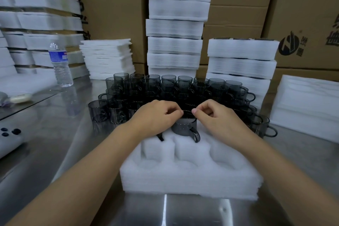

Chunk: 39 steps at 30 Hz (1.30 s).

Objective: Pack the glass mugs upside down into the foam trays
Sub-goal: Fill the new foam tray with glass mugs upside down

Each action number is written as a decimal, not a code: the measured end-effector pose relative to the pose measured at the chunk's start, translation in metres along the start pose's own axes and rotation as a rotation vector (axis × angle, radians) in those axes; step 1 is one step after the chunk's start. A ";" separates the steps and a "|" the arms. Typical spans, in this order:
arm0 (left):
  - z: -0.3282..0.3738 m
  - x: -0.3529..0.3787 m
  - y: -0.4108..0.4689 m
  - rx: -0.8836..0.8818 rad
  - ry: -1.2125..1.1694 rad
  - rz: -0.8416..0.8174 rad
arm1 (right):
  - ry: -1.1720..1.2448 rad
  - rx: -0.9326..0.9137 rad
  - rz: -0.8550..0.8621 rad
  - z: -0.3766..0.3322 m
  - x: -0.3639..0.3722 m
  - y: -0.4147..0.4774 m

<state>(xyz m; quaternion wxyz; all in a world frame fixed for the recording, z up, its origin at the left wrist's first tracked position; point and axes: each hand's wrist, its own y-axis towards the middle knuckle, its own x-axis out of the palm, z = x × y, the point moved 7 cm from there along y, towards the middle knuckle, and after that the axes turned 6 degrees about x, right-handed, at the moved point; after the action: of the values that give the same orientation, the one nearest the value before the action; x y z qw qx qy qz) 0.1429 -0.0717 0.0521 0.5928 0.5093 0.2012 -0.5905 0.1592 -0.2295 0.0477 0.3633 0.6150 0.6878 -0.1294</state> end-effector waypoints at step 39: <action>-0.021 0.021 0.003 -0.138 -0.003 -0.197 | -0.212 -0.065 -0.057 -0.002 0.010 -0.004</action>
<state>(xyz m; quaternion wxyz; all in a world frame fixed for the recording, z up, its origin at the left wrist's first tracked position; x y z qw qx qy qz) 0.1576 -0.0652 0.0272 0.5657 0.4443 0.2898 -0.6313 0.1549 -0.2215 0.0413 0.4499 0.5659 0.6666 -0.1814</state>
